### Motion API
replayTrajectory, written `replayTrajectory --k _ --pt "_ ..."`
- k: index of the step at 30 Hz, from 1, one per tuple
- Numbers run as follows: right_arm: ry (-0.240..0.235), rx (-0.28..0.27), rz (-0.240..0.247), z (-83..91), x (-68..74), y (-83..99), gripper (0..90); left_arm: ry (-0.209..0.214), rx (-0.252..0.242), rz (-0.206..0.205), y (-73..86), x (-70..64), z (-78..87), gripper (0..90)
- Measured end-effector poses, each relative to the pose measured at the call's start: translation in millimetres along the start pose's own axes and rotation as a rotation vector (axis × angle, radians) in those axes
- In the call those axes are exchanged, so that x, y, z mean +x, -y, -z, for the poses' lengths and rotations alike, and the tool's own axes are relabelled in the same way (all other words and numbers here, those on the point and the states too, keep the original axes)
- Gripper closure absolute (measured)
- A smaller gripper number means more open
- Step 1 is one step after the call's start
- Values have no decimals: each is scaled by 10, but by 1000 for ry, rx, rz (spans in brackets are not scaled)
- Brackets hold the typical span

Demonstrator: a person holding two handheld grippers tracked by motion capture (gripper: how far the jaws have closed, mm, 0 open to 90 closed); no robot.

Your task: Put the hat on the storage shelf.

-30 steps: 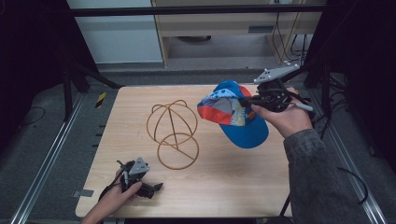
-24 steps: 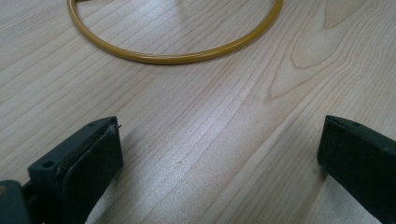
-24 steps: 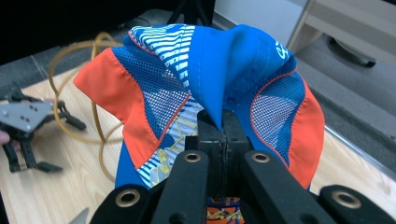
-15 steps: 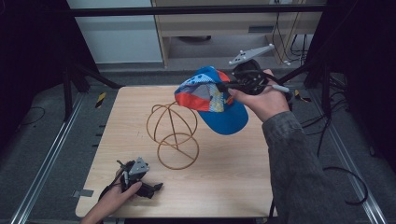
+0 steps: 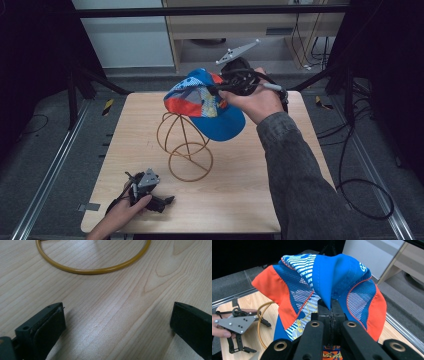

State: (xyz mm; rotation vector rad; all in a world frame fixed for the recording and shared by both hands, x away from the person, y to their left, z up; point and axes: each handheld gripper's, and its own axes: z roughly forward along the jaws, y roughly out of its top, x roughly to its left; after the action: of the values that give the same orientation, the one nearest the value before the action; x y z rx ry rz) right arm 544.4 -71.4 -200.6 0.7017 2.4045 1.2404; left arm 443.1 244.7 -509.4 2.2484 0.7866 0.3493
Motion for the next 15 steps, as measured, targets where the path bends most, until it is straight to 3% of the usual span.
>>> replayTrajectory --k 15 --pt "-42 27 41 -329 170 -336 900 -4 0 1 -1 -3 0 0"
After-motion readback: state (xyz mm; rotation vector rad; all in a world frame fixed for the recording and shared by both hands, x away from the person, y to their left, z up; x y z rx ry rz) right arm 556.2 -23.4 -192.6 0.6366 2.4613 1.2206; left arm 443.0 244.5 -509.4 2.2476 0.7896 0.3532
